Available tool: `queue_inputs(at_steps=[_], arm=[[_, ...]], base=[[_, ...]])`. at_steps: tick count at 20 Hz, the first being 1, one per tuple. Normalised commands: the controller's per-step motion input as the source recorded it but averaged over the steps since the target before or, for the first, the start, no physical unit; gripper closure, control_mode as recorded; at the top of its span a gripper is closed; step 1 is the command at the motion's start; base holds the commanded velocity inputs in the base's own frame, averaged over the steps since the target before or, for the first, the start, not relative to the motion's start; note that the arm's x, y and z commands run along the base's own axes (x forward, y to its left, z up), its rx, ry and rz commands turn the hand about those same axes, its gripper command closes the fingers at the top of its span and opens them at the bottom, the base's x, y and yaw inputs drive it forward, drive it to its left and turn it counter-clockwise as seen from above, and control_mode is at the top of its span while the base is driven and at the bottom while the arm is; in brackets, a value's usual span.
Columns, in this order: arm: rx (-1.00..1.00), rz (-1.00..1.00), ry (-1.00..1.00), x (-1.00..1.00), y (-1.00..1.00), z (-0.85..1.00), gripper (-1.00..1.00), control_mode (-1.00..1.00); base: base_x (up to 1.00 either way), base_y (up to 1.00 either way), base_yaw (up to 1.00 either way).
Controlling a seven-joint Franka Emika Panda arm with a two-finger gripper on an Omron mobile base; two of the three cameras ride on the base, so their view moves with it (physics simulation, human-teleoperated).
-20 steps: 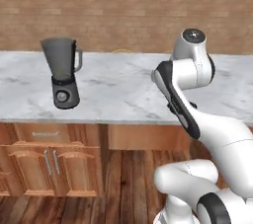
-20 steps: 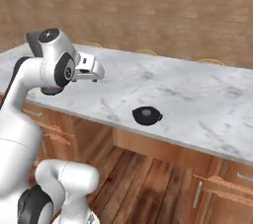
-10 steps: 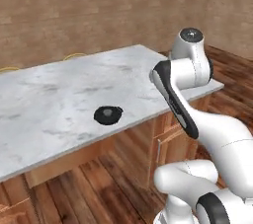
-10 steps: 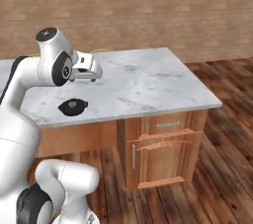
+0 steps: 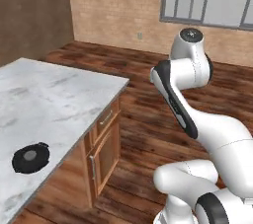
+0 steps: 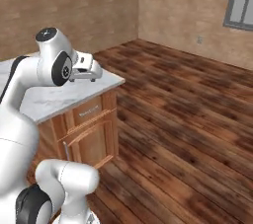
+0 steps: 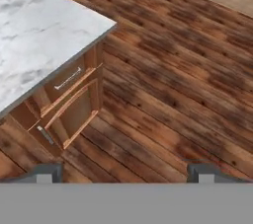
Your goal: Grab the lime and lemon from the fridge, place them in the blender, close the lid, and turn on the blender to create a marinade.
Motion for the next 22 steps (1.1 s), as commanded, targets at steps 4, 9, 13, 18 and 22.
queue_inputs(at_steps=[4, 9, 13, 18, 22], arm=[[0.0, 0.0, 0.0, 0.0, 0.0, 0.0, -1.0, 1.0], [0.0, 0.0, 0.0, 0.0, 0.0, 0.0, -1.0, 1.0], [0.0, 0.0, 0.0, 0.0, 0.0, 0.0, -1.0, 1.0], [0.0, 0.0, 0.0, 0.0, 0.0, 0.0, -1.0, 1.0], [0.0, 0.0, 0.0, 0.0, 0.0, 0.0, -1.0, 1.0]], base=[[0.11, 0.0, -0.83], [0.38, 0.0, -0.73], [0.3, -0.02, -0.76], [0.36, 0.0, -0.72], [0.61, 0.04, -0.64]])
